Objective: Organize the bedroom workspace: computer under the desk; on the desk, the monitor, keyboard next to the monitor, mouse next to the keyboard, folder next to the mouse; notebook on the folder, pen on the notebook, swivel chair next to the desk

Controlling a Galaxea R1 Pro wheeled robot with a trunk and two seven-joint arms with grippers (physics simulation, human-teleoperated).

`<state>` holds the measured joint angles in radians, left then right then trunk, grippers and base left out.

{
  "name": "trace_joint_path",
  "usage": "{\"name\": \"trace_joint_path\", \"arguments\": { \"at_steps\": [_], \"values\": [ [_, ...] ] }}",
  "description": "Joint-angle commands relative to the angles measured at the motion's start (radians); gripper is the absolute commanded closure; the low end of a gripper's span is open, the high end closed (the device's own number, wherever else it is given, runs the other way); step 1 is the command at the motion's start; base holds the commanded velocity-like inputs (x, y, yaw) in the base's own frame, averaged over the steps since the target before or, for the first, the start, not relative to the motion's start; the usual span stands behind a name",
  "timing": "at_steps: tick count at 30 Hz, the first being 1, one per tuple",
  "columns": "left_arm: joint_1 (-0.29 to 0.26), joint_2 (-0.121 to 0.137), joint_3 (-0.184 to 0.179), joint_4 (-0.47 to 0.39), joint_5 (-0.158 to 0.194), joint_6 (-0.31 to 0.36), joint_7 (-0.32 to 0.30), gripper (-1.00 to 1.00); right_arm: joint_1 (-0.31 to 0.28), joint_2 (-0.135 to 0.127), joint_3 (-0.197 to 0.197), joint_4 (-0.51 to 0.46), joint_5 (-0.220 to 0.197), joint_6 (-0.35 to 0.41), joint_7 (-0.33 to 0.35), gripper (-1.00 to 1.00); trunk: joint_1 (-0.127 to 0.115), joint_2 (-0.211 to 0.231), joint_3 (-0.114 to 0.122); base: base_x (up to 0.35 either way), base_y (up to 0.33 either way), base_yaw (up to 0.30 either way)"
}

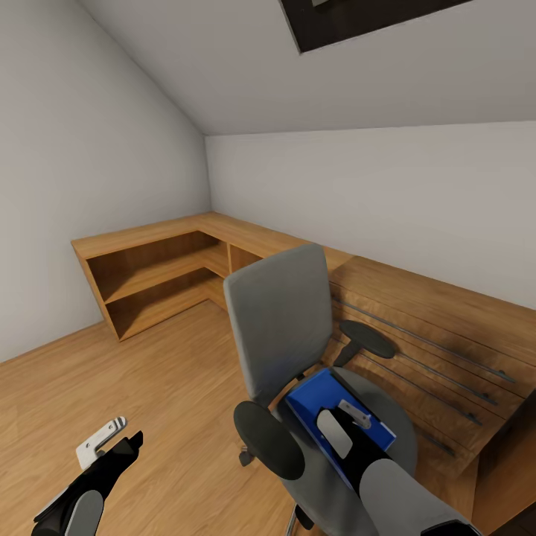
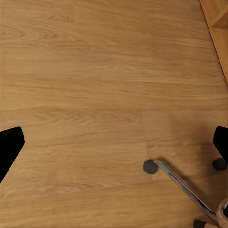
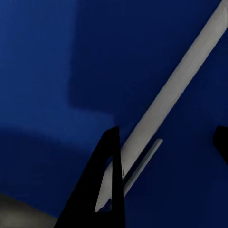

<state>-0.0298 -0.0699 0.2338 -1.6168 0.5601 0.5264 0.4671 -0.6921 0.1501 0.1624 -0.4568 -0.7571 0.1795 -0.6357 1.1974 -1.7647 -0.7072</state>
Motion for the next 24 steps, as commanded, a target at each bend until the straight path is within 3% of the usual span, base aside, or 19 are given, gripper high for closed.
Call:
{"name": "trace_joint_path", "arguments": {
  "at_steps": [1,24],
  "values": [
    [-0.001,-0.001,0.001,-0.002,0.011,0.003,0.007,-1.00,0.000,-0.001,0.006,0.028,-0.020,0.003,-0.005,1.00,0.000,0.000,-0.001,0.000,0.000,0.000],
    [-0.001,-0.002,0.001,-0.002,0.011,0.003,0.007,-1.00,0.000,0.000,0.011,0.026,-0.016,-0.001,-0.010,1.00,0.000,0.000,-0.001,0.000,0.000,0.000]
  ]
}}
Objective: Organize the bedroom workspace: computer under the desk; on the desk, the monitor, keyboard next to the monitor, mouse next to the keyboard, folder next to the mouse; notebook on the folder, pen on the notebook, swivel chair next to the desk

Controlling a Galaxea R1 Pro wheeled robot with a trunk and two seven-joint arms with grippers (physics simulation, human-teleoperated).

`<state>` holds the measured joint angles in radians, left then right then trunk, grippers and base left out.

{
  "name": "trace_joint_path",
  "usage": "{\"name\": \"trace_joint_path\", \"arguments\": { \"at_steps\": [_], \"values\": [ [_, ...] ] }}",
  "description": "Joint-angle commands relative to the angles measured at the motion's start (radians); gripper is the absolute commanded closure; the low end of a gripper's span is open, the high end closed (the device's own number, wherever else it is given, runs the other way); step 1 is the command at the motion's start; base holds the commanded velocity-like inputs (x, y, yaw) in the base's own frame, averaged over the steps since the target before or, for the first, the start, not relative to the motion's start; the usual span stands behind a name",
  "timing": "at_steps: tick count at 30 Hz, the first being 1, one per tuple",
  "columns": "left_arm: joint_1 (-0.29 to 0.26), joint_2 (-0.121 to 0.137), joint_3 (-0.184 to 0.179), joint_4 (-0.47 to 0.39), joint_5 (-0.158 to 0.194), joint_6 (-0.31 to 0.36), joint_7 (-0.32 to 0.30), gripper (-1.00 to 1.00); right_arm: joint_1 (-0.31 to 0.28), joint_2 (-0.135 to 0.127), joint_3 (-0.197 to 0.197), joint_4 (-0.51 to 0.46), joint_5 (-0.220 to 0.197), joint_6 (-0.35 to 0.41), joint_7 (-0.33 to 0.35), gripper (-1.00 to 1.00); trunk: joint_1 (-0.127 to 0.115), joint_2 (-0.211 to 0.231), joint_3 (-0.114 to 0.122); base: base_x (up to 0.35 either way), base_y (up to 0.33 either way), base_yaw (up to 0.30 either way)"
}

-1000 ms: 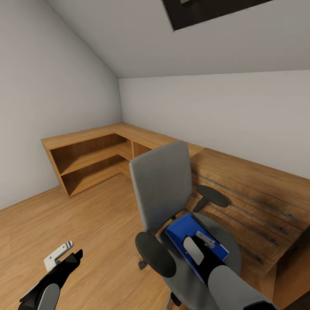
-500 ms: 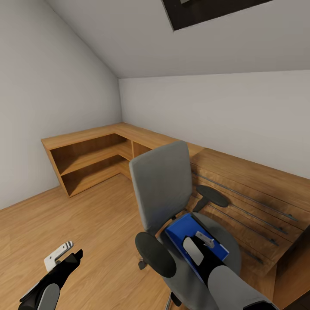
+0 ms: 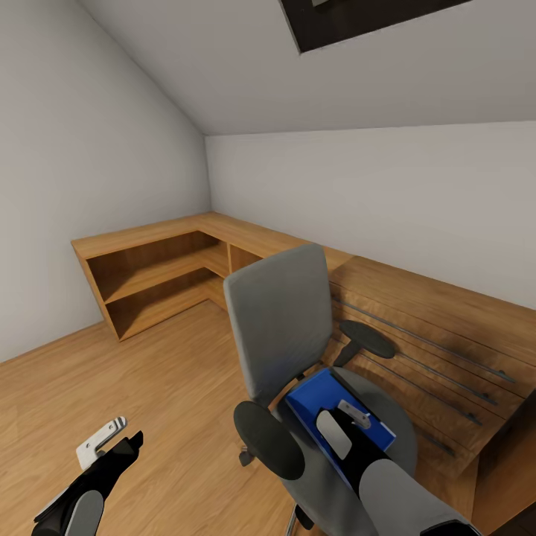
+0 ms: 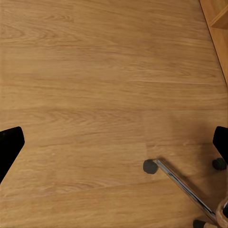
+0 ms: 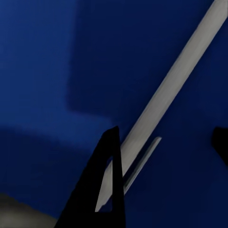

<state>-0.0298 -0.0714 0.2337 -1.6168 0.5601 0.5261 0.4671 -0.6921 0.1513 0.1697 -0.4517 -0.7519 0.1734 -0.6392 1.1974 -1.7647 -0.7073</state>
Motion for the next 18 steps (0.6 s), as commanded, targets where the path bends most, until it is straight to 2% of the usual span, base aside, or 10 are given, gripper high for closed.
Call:
{"name": "trace_joint_path", "arguments": {
  "at_steps": [1,18],
  "values": [
    [-0.001,-0.001,0.001,-0.002,0.011,0.003,0.007,-1.00,0.000,-0.001,0.004,0.021,-0.022,0.005,-0.007,1.00,0.000,0.000,-0.001,0.000,0.000,0.000],
    [-0.001,-0.001,0.001,-0.002,0.011,0.003,0.007,-1.00,0.000,-0.001,0.002,0.027,-0.022,0.003,-0.028,1.00,0.000,0.000,-0.001,0.000,0.000,0.000]
  ]
}}
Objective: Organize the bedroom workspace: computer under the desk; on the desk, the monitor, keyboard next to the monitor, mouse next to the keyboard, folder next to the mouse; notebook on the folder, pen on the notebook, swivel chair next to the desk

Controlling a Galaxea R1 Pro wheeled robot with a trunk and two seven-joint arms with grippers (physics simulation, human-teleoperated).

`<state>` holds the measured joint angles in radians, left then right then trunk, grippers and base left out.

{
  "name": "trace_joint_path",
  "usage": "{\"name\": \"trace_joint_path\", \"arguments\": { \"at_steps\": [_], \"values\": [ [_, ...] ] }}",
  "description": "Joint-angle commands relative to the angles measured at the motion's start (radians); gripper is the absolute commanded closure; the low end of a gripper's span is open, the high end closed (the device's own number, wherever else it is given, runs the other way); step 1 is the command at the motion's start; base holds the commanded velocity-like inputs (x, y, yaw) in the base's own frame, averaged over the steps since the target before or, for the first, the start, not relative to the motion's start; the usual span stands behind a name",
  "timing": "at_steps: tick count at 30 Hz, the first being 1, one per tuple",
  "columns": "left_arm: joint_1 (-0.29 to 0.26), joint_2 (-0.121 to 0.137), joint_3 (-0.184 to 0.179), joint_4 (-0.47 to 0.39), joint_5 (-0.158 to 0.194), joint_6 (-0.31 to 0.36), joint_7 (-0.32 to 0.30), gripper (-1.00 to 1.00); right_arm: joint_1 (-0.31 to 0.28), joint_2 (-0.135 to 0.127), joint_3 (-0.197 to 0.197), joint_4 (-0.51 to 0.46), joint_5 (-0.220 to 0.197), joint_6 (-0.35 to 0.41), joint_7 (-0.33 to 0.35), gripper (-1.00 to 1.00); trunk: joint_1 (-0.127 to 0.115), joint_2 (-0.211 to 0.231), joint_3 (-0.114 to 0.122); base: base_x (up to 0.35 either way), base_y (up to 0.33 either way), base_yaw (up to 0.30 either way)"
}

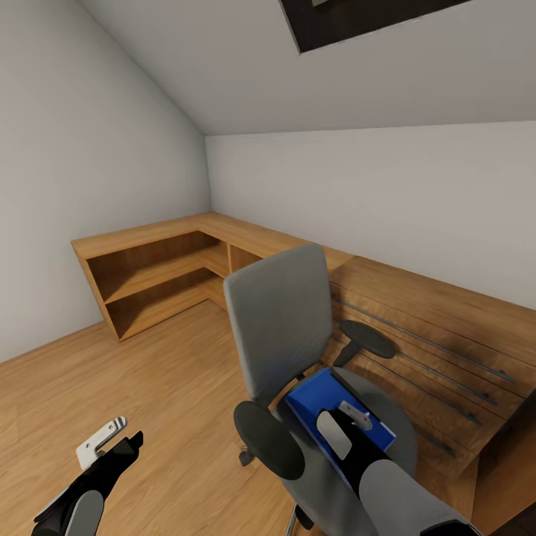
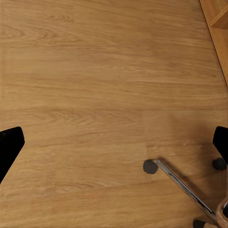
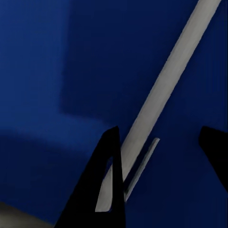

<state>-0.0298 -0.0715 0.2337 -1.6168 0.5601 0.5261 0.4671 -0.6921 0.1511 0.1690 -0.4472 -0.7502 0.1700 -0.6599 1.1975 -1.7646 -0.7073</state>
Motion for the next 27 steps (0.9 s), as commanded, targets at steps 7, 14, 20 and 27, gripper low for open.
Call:
{"name": "trace_joint_path", "arguments": {
  "at_steps": [7,14,20,27],
  "values": [
    [-0.001,-0.001,0.001,-0.002,0.011,0.003,0.007,-1.00,0.000,-0.001,0.000,0.022,-0.024,0.006,-0.040,1.00,0.000,0.000,-0.001,0.000,0.000,0.000],
    [-0.001,-0.001,0.001,-0.002,0.011,0.003,0.007,-1.00,0.000,-0.001,-0.002,0.022,-0.024,0.006,-0.048,1.00,0.000,0.000,-0.001,0.000,0.000,0.000],
    [-0.001,0.000,0.001,-0.002,0.011,0.003,0.007,-1.00,0.000,-0.001,-0.003,0.022,-0.024,0.001,-0.061,1.00,0.000,0.000,-0.001,0.000,0.000,0.000],
    [-0.001,0.001,0.001,-0.002,0.011,0.003,0.007,-1.00,0.000,-0.001,-0.003,0.022,-0.026,-0.013,-0.092,1.00,0.000,0.000,-0.001,0.000,0.000,0.000]
  ]
}}
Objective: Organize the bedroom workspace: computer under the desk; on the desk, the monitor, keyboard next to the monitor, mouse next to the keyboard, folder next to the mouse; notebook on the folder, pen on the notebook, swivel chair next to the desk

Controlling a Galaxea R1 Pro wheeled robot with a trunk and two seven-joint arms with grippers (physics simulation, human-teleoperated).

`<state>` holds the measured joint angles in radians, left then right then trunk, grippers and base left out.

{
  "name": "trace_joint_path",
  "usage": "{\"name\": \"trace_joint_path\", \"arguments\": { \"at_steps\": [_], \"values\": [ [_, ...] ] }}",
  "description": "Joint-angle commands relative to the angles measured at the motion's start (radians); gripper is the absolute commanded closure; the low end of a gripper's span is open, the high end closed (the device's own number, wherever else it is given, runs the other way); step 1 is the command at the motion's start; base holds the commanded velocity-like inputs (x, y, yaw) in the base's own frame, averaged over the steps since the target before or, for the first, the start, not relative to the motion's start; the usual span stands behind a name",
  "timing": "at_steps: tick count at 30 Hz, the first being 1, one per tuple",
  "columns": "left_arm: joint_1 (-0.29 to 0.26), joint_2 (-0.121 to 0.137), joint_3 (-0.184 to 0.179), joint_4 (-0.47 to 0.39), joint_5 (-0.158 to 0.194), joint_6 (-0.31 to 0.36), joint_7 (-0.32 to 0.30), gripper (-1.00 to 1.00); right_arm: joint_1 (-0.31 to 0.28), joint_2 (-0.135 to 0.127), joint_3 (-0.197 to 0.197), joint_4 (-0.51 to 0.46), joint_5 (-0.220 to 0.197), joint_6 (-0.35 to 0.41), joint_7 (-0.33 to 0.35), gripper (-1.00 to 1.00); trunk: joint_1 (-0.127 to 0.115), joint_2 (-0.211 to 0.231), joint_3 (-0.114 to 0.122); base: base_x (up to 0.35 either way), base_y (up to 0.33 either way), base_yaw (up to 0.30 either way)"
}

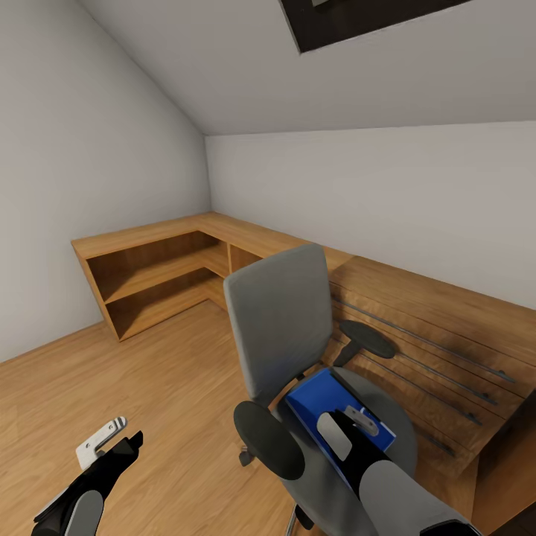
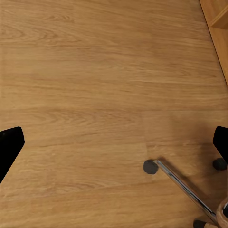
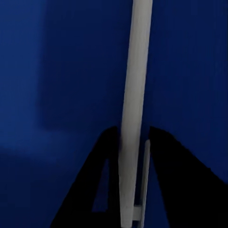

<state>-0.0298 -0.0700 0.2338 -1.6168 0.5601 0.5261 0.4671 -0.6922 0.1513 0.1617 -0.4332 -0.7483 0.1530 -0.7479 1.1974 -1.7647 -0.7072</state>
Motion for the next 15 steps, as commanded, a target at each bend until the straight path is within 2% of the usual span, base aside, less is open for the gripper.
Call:
{"name": "trace_joint_path", "arguments": {
  "at_steps": [1,15],
  "values": [
    [-0.001,-0.001,0.001,-0.002,0.011,0.003,0.007,-1.00,0.000,-0.001,0.004,0.008,-0.028,0.004,-0.005,1.00,0.000,0.000,-0.001,0.000,0.000,0.000],
    [-0.001,-0.002,0.001,-0.002,0.011,0.003,0.007,-1.00,0.000,-0.001,0.004,0.008,-0.028,0.003,-0.007,1.00,0.000,0.000,-0.001,0.000,0.000,0.000]
  ]
}}
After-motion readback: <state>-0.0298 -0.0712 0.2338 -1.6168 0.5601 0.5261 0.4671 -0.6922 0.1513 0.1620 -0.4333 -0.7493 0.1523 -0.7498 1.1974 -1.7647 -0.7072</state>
